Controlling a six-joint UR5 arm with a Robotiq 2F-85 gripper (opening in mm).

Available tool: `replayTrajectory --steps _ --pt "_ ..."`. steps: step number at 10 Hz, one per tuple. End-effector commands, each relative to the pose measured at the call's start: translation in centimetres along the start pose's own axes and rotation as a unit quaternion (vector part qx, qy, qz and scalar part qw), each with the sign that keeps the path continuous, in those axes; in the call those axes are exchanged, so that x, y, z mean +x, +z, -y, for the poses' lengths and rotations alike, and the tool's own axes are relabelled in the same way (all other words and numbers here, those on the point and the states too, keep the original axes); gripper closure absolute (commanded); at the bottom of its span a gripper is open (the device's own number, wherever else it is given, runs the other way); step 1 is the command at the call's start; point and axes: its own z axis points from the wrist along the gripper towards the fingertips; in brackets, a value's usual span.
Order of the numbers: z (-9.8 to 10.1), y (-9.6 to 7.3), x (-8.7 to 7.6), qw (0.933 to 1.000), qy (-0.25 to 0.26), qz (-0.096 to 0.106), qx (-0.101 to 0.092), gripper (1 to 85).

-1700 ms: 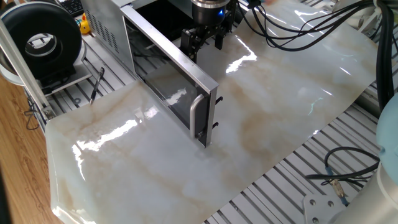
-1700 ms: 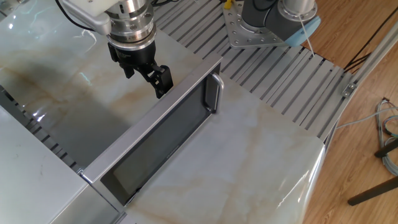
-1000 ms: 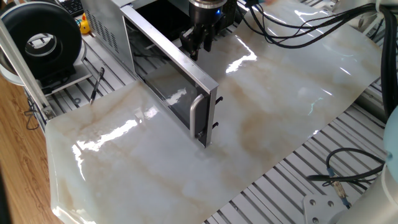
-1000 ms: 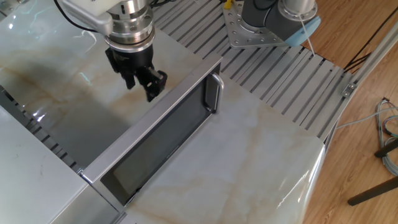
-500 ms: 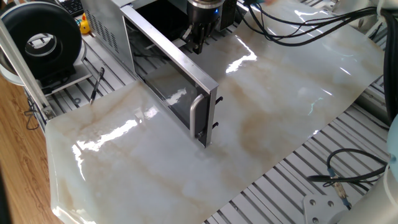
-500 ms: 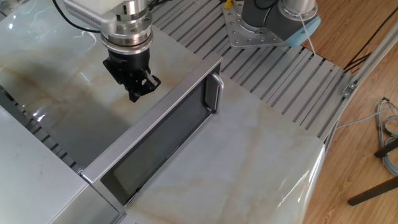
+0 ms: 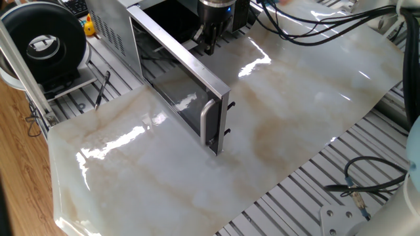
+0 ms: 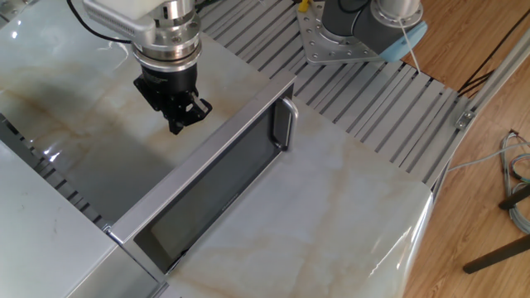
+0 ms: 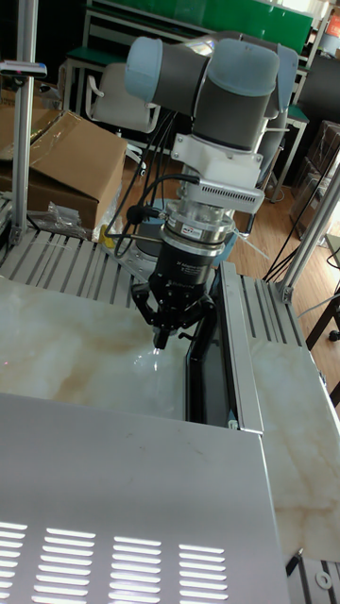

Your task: Close the microwave door

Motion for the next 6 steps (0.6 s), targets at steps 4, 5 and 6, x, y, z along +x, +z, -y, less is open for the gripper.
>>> replayTrajectory --steps 4,5,6 --pt "0.1 -0.2 0.0 0.9991 -0.043 -0.001 -0.001 84.3" --pt "0.4 -1.2 1.1 0.9992 -0.038 -0.014 0.006 84.3" --pt "0.1 -2.4 2.1 0.999 -0.037 -0.024 -0.001 84.3"
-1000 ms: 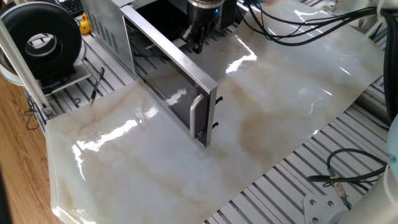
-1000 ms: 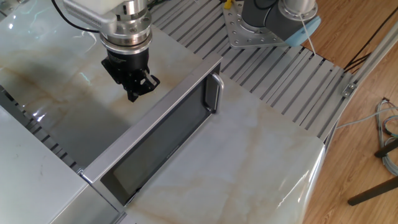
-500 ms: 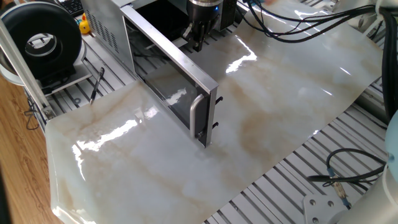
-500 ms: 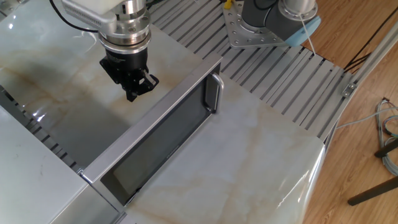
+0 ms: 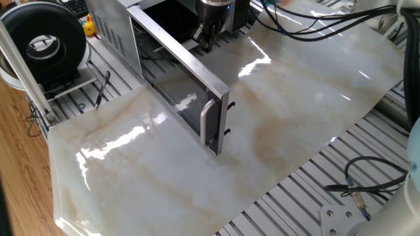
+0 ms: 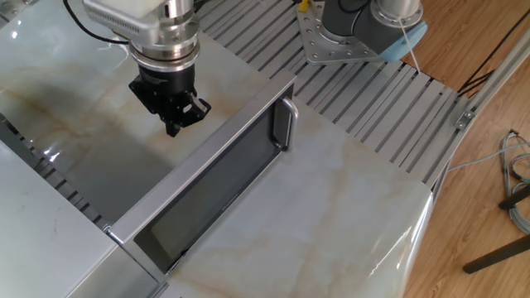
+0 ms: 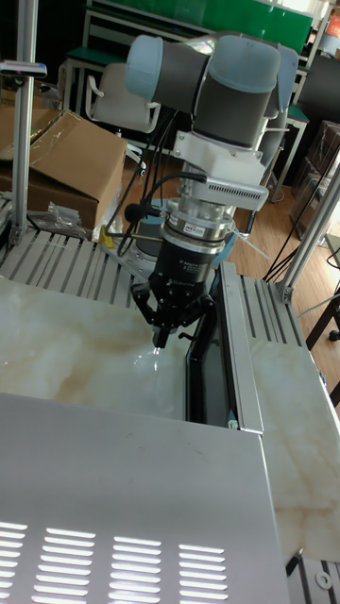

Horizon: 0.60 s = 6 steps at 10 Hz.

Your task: Close the microwave door

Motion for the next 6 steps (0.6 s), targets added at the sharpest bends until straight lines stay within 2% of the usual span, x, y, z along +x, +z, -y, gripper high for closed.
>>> replayTrajectory --steps 1,3,4,6 --pt "-0.9 -2.5 2.3 0.9996 -0.002 -0.023 -0.017 84.3" --pt "-1.7 -4.0 3.3 0.9991 -0.001 -0.037 -0.02 84.3" --pt "-1.8 -4.0 3.0 0.9993 -0.003 -0.03 -0.021 84.3" --pt "-1.8 -3.9 1.5 0.9995 -0.025 -0.002 -0.022 84.3"
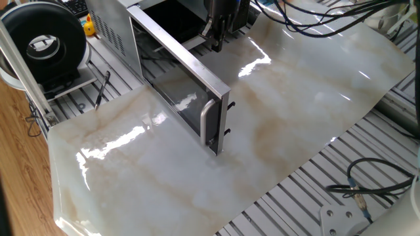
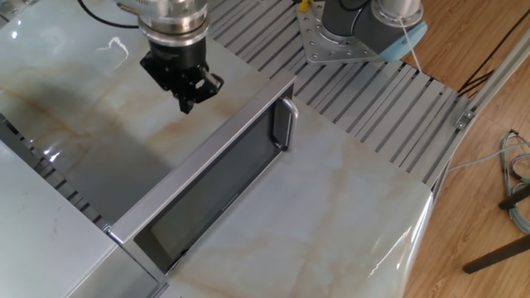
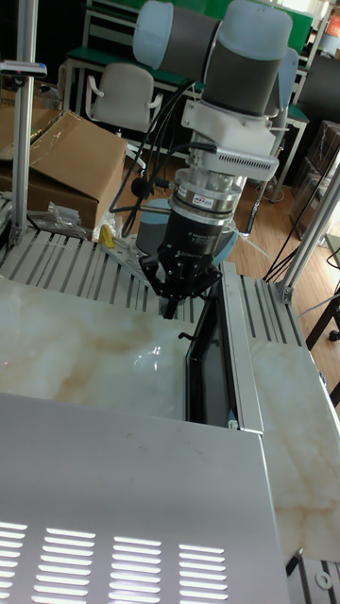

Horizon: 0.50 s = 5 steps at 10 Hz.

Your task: Close the microwave door

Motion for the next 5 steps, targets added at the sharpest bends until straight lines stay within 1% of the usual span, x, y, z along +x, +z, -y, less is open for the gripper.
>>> replayTrajectory --steps 1,2,3,4,5 --pt "-0.5 -0.7 -0.9 0.9996 -0.016 0.022 -0.007 84.3" --pt "0.2 -0.2 -1.4 0.9994 -0.02 0.028 0.006 84.3" --pt "0.7 0.7 -1.6 0.9992 -0.02 0.032 0.01 84.3" --pt "0.6 0.0 -0.6 0.9996 -0.016 0.023 0.003 84.3" --pt "0.6 -1.5 0.4 0.9998 -0.016 0.012 0.001 84.3"
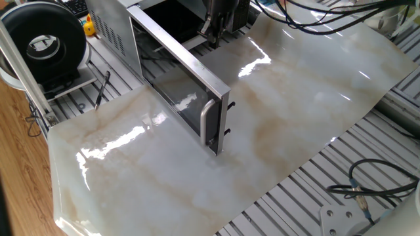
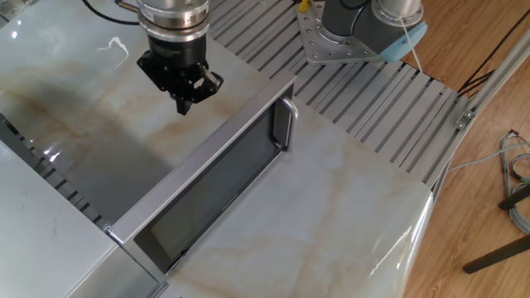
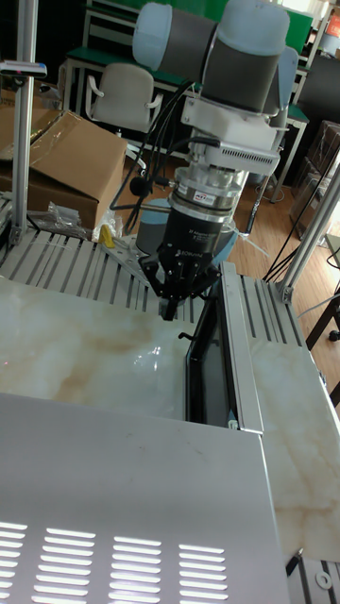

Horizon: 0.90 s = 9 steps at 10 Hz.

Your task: Close the microwave door

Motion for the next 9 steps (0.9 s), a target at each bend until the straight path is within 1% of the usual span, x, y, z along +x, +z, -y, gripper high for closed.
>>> replayTrajectory --steps 1,2,3,4,5,8,9 --pt "-0.2 -3.1 1.8 0.9998 0.002 -0.015 -0.01 84.3" --pt "-0.8 -4.8 2.7 0.9994 0.01 -0.031 -0.012 84.3" --pt "-1.3 -6.2 3.2 0.9991 0.012 -0.039 -0.009 84.3" --pt "-1.8 -6.8 3.3 0.999 0.014 -0.042 -0.01 84.3" --pt "-1.4 -6.8 3.3 0.9991 0.011 -0.042 -0.003 84.3" --pt "-0.8 -6.7 2.1 0.9998 -0.007 -0.018 0.008 84.3" --pt "-0.5 -6.6 2.2 0.9997 -0.007 -0.02 0.014 84.3"
